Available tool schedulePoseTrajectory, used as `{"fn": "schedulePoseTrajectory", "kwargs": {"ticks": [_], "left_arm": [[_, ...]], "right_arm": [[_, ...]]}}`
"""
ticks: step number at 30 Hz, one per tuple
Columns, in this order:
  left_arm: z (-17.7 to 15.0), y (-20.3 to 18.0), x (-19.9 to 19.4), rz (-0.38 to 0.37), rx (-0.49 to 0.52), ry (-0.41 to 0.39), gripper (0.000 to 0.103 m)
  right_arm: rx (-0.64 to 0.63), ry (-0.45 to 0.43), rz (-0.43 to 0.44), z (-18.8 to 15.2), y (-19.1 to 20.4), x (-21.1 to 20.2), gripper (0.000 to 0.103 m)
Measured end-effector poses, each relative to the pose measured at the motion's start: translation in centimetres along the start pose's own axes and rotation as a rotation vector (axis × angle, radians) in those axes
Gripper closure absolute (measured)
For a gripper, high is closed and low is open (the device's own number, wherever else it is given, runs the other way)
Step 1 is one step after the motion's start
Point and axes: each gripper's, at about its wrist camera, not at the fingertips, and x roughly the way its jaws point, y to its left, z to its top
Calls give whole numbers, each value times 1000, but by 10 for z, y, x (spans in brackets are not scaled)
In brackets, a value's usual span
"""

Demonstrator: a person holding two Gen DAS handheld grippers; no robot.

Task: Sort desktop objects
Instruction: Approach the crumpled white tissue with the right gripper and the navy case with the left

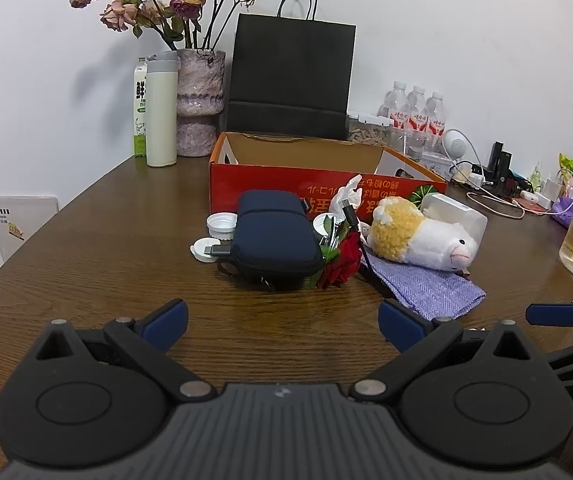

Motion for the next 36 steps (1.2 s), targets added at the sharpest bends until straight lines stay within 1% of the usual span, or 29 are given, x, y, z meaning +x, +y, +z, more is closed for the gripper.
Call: {"fn": "schedulePoseTrajectory", "kwargs": {"ticks": [10, 14, 21, 23, 27, 30, 32, 33, 34, 35, 36], "left_arm": [[-1, 0, 4, 3, 0, 18, 0], [-2, 1, 7, 5, -2, 27, 0], [-3, 3, 10, 10, -7, 38, 0], [-3, 3, 11, 10, -8, 41, 0], [-4, 5, 13, 10, -11, 47, 0], [-5, 5, 14, 10, -13, 50, 0], [-4, 6, 16, 11, -14, 53, 0], [-4, 6, 17, 12, -16, 54, 0], [-4, 7, 17, 13, -17, 55, 0], [-4, 7, 18, 14, -17, 57, 0], [-3, 8, 19, 15, -17, 58, 0]], "right_arm": [[-4, 26, 4, 0, 0, 5, 1], [-4, 46, 10, -1, 0, 11, 7], [-5, 61, 20, -2, 0, 18, 12], [-3, 66, 21, -1, 0, 20, 21], [-3, 73, 25, -1, 0, 23, 25], [-12, 67, 27, -1, 1, 24, 32], [-30, 63, 27, 0, 3, 25, 43], [-37, 60, 33, 0, 3, 25, 45], [-43, 58, 41, 0, 4, 25, 51], [-50, 55, 48, 1, 5, 25, 60], [-54, 51, 56, 1, 6, 25, 65]]}}
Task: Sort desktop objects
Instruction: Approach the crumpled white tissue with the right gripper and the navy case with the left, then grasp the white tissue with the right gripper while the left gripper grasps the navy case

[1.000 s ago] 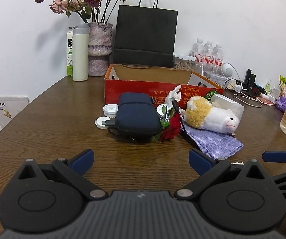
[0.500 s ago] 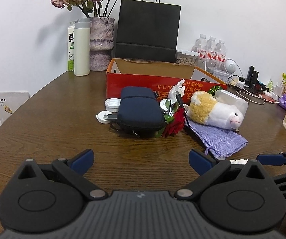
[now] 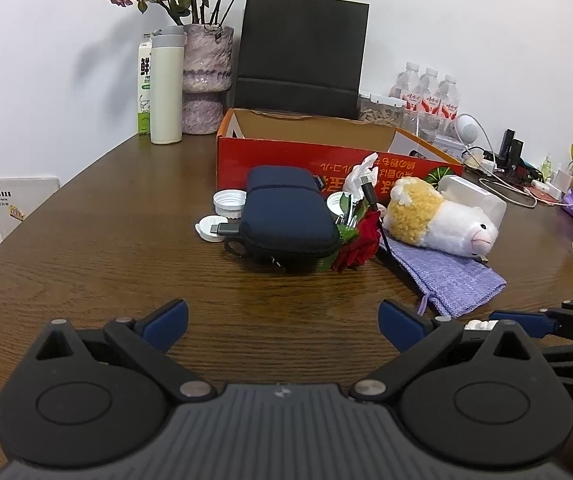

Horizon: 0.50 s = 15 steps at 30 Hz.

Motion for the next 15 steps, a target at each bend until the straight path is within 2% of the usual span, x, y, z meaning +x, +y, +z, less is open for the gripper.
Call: {"fn": "schedulePoseTrajectory", "kwargs": {"ticks": [1, 2, 15], "left_arm": [[1, 1, 1, 1, 0, 0, 0], [2, 1, 2, 3, 1, -2, 0], [34, 5, 18, 21, -5, -40, 0]], "right_arm": [[-2, -4, 5, 0, 0, 0, 77], [0, -6, 9, 1, 0, 0, 80], [35, -65, 52, 12, -10, -5, 84]]}}
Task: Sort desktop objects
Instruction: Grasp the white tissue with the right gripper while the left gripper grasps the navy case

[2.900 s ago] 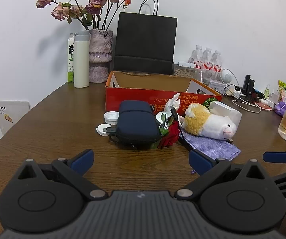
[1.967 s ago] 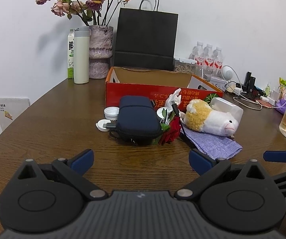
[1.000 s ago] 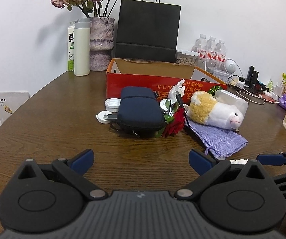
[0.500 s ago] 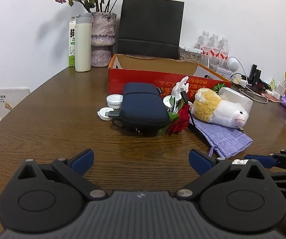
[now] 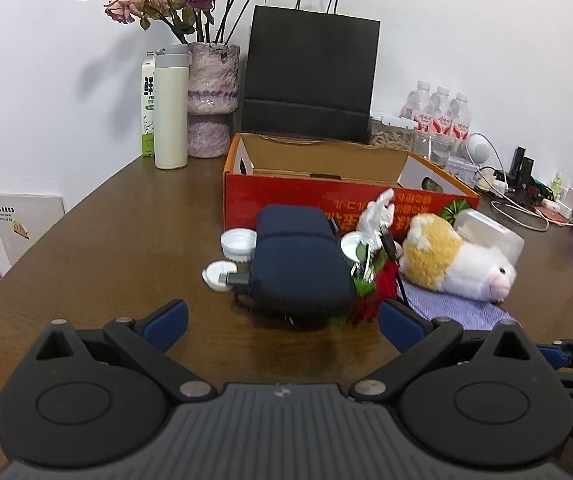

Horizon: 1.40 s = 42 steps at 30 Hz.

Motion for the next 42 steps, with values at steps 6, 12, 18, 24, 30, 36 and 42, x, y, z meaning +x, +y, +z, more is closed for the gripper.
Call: {"fn": "schedulePoseTrajectory", "kwargs": {"ticks": [6, 12, 18, 24, 30, 36, 42], "left_arm": [[20, 1, 22, 23, -3, 7, 0], [37, -5, 47, 49, 26, 11, 0], [47, -13, 75, 48, 50, 42, 0], [43, -17, 98, 39, 53, 95, 2], [42, -15, 114, 20, 37, 129, 20], [40, -12, 117, 2, 25, 137, 30], [40, -12, 114, 2, 15, 124, 34]], "right_arm": [[-8, -53, -12, 17, -7, 2, 84], [-22, -112, -22, 39, -15, 9, 84], [-32, -158, -34, 62, -25, 19, 84], [-25, -172, -46, 76, -39, 34, 84], [17, -141, -30, 71, -52, 48, 83], [15, -141, -16, 66, -50, 50, 83], [13, -144, -16, 64, -48, 48, 84]]}}
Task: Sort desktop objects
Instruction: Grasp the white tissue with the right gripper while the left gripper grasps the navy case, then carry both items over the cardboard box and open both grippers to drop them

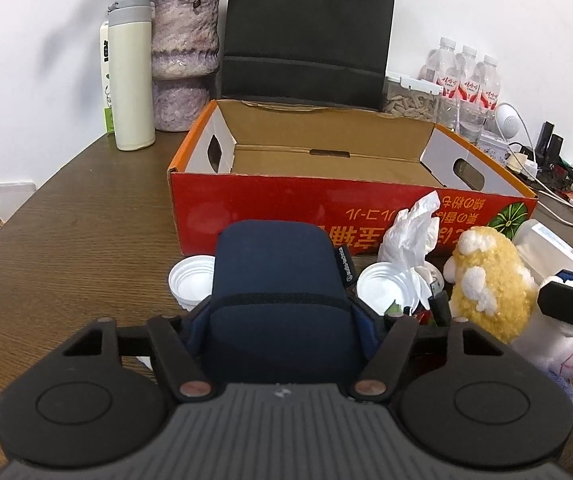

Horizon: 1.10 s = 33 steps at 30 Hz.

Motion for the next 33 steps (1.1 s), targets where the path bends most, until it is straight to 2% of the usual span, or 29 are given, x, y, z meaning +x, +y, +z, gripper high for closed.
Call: {"fn": "schedulePoseTrajectory", "kwargs": {"ticks": [7, 18, 25, 33], "left_arm": [[0, 6, -12, -6, -42, -30, 36], [18, 20, -57, -12, -91, -164, 36], [44, 20, -76, -21, -86, -259, 36], [78, 3, -66, -67, -97, -327, 36]], "right_arm": [[6, -15, -2, -1, 2, -7, 83], [12, -73, -15, 6, 3, -24, 83], [-12, -143, -24, 33, -2, -31, 83], [-9, -263, -42, 86, -9, -16, 83]]}}
